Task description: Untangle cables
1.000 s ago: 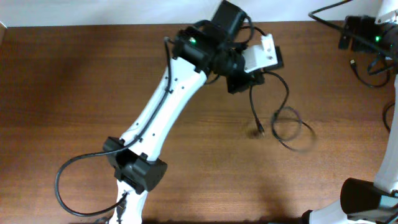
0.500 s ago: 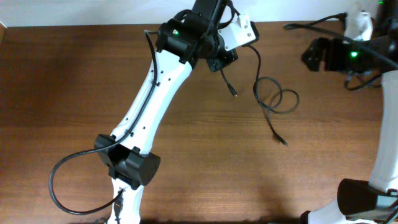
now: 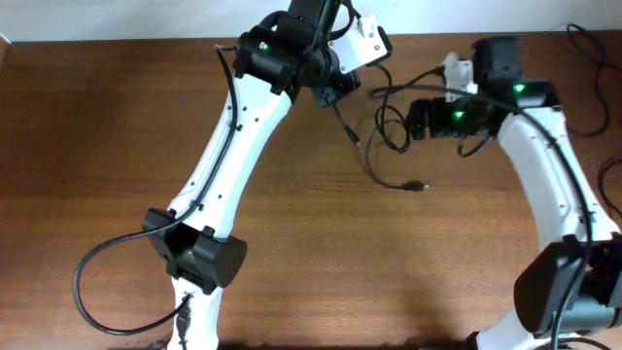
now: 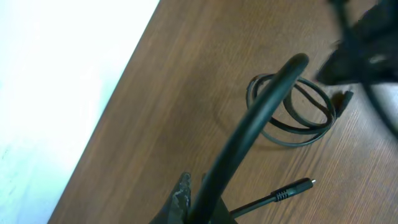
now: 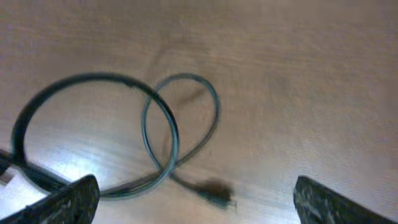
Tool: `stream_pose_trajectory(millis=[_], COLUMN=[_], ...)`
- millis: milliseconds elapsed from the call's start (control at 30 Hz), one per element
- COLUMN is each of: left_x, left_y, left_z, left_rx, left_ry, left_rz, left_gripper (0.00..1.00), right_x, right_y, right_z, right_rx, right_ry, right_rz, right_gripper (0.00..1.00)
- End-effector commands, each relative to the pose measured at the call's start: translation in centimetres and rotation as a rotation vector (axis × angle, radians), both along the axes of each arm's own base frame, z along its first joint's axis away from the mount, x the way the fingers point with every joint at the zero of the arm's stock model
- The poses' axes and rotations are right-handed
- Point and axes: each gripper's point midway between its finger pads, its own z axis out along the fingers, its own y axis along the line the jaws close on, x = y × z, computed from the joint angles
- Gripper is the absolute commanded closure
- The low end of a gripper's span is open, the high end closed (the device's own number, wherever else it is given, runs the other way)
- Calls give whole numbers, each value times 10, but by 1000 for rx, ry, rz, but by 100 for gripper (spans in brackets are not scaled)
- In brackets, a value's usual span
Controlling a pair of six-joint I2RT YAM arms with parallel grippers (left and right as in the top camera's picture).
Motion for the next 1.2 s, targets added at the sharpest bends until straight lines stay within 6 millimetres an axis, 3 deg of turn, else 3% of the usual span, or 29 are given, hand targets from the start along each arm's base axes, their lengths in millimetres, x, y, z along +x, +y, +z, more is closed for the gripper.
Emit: stream_pose_trajectory(millis=[0,133,233,367,533,667,800,967,1033,1167], left_x=[-8,-10,-12,-4,9,12,19,20,20,21], left_y=[6,7,9,17,35,51,73,78,78,79], left_z=[25,23,21,24,57,71,67,68,68,68], left_rx=[-27,-20,-14,8,-7,-17,-12,-18,-18,-17], left_ry=[-32,-18,-8,-36,-147,-179,-156,-153,-154,-154], left_rz=[13,13,16,75,201,235,286,300,300,302], left_gripper=[100,100,100,100,100,100,100,100,100,100], right_x=[19,50,59,61,67,69,71,71,67,46], right_y=[19,28,29,24,19,23,28,34,48,95], right_z=[11,35,44,30,4,8,18,18,22,48], right_rx=[-8,-9,-48,-71,-17,-8,16,28,86,358], right_ry=[-124,-301,-372,-346,-271,-288,-310,-309,-302,-311], right_rz=[64,91,154,165,85,94,110,117,145,342], right_gripper=[1,1,1,1,1,1,1,1,1,1])
